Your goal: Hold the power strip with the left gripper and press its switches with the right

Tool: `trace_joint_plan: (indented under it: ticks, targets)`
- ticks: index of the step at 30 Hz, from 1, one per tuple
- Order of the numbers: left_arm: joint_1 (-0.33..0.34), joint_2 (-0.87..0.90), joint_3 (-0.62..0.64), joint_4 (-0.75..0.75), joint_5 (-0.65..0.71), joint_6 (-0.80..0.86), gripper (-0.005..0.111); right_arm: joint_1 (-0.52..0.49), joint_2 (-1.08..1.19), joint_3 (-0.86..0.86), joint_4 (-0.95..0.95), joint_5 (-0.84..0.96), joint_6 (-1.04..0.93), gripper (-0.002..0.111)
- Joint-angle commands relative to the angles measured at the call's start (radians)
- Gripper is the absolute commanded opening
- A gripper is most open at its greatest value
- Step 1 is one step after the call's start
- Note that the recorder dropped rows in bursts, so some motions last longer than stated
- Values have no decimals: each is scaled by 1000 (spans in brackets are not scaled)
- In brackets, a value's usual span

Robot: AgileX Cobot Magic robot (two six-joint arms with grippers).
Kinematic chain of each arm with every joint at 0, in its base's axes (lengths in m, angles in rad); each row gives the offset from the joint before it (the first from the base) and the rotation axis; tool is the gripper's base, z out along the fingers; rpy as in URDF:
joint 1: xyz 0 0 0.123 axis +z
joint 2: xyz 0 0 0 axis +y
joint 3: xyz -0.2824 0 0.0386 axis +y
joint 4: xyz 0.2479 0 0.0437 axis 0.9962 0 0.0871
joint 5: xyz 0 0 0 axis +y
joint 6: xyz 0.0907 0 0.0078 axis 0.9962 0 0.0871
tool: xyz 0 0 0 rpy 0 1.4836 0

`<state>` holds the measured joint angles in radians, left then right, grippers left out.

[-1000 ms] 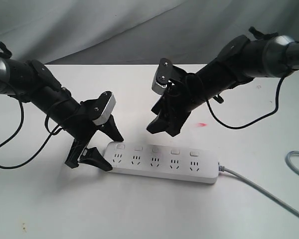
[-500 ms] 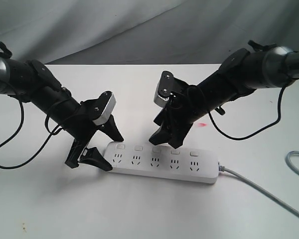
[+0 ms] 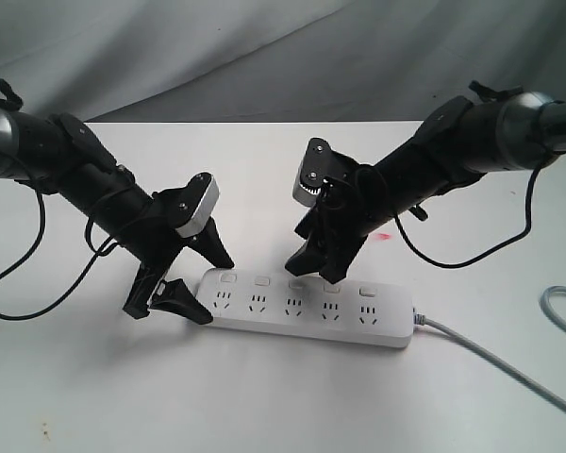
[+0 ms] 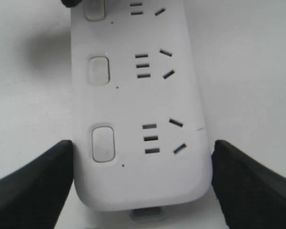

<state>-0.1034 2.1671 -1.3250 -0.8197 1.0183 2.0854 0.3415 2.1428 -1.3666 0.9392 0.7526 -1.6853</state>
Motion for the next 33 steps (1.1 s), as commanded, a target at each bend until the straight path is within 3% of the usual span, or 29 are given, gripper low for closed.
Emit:
trace_joint_plan:
  ticks: [1,22,33]
  targets:
    - [-6,1,-7,-15,-1,8,34,-2,27,5,10,11,-10,59]
    - [-6,1,-7,-15,-1,8,34,-2,23,3,20,45,-8,59]
    - [-6,1,-7,-15,-1,8,34,-2,29,3,-130,-27,50,59]
